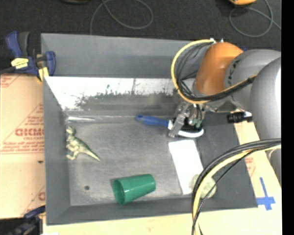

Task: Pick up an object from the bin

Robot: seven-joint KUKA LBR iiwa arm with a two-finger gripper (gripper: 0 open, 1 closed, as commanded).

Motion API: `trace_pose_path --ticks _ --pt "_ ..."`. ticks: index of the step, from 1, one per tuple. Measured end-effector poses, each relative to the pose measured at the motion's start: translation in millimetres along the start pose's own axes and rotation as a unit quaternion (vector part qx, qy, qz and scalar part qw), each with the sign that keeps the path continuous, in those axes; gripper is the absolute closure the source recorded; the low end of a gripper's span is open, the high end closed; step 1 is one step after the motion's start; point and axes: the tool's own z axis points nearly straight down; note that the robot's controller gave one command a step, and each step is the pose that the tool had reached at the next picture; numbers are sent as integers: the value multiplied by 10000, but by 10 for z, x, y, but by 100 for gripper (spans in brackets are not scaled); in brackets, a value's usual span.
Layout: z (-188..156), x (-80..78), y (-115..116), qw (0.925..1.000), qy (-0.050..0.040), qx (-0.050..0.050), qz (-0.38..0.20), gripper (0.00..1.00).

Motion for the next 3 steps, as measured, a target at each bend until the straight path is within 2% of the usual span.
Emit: trace_pose_path --ticks 1,2,3 --pt "0 0 1 10000 1 2 -8 100" --pt "-92 -21 -9 10000 41 14 -16 100" --pt "-814 -36 -3 10000 42 6 -28 100"
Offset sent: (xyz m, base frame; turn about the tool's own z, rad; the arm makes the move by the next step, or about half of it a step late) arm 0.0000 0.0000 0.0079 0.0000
